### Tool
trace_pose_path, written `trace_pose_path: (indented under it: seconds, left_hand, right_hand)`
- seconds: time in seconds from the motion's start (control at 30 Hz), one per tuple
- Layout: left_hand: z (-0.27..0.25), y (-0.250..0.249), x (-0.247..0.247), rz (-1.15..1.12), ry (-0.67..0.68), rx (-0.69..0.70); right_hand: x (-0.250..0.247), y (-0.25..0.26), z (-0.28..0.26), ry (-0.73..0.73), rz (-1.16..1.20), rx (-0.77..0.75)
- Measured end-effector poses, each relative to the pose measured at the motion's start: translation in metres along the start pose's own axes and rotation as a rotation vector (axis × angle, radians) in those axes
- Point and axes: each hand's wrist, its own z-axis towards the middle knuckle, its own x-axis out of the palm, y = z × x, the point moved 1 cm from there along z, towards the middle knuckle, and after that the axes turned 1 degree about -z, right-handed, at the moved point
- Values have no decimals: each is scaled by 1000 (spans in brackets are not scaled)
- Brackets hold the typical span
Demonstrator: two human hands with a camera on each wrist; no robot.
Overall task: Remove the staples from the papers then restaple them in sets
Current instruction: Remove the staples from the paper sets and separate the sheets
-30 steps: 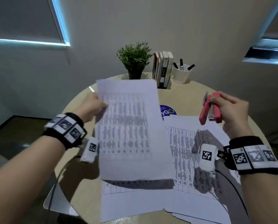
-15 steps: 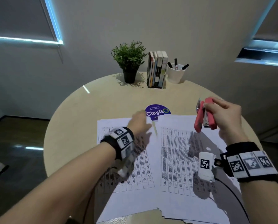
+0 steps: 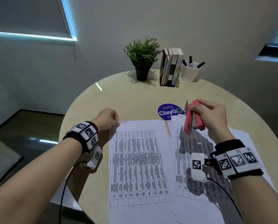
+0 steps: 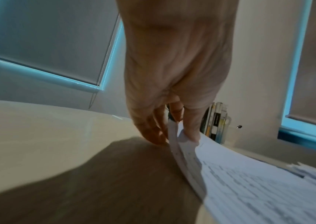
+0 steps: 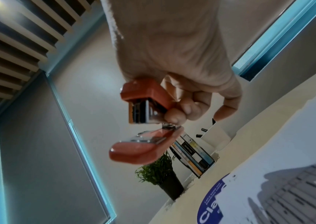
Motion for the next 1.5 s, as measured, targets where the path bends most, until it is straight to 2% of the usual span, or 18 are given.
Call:
trace_pose_path:
  seconds: [0.17, 0.27, 0.4, 0.53, 0.63, 0.7, 0.8, 0.9, 1.13, 1.27, 1.3, 1.43, 1.5]
  left_hand:
    - [-5, -14, -4, -241, 23, 62]
    - [-7, -25, -1, -247, 5, 110]
    - [-8, -31, 8, -27, -14, 115]
    - [-22, -22, 8, 386, -1, 88]
    - [-44, -17, 9, 522, 144, 119]
    - [-58, -13, 16, 583, 228, 138]
    - [-70, -7, 25, 704, 240, 166]
    - [-71, -5, 29, 697, 250, 168]
    - [-69, -6, 27, 755, 248, 233]
    - [-69, -5, 26, 775, 251, 231]
    - [-70, -6, 26, 780, 256, 224]
    - [-70, -10, 25, 808, 265, 210]
    - [-70, -11, 25, 816, 270, 212]
  right_hand:
    - [18, -1, -7, 42, -30, 11]
    - [36, -1, -17, 99, -39, 15]
    - [65, -3, -32, 187, -157, -20]
    - [95, -8, -39, 357, -372, -77]
    - [118, -8, -44, 544, -662, -183]
    - [134, -6, -48, 599, -874, -299]
    - [157, -8, -51, 613, -1096, -466]
    - [172, -16, -48, 629, -1204, -546]
    - [187, -25, -39, 634, -1217, -599]
    - [191, -34, -40, 562, -1135, -515]
    - [193, -35, -41, 557, -1155, -535]
    - [200, -29, -44, 562, -1299, -773]
    - [198, -28, -41, 581, -1284, -759]
